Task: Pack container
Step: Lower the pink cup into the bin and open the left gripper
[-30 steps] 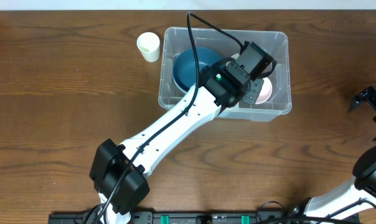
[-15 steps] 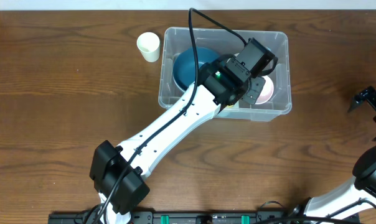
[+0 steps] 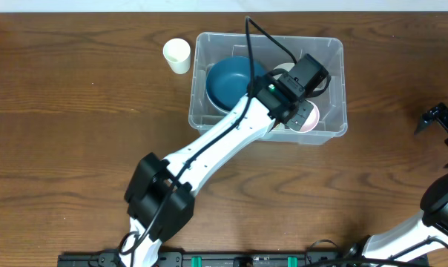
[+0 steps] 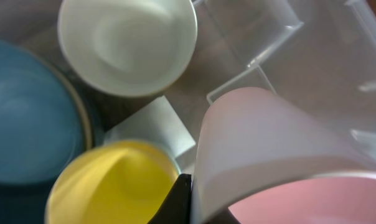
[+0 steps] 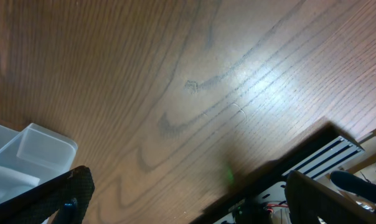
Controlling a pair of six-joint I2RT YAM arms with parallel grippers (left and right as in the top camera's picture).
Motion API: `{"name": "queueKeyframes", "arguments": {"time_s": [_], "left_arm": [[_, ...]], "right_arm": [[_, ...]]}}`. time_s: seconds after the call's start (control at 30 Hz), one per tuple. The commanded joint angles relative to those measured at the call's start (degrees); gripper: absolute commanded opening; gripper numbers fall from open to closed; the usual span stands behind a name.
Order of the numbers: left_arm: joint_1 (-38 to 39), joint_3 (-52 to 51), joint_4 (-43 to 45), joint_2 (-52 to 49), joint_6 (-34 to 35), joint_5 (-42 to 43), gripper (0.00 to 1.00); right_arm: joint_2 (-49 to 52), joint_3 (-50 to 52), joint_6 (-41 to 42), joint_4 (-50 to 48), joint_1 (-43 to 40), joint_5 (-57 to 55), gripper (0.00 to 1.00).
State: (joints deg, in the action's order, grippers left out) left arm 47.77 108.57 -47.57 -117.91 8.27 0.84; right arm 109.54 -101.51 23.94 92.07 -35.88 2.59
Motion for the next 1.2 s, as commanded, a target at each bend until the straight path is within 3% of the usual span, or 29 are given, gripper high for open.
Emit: {"name": "queueKeyframes", "arguments": {"time_s": [0.0,1.17], "left_arm": [[0.2,1.2,1.3,-0.3,-1.2,0.0,0.06],[0.2,1.2,6.8,-7.3,-1.0,-0.1,0.07]], "right_arm": [[-1.4,0.0,0.9,0.0,-0.6,-0.1,0.99],[-1.4,0.0,0.9,0.0,-0.6,-0.1,0.99]]}}
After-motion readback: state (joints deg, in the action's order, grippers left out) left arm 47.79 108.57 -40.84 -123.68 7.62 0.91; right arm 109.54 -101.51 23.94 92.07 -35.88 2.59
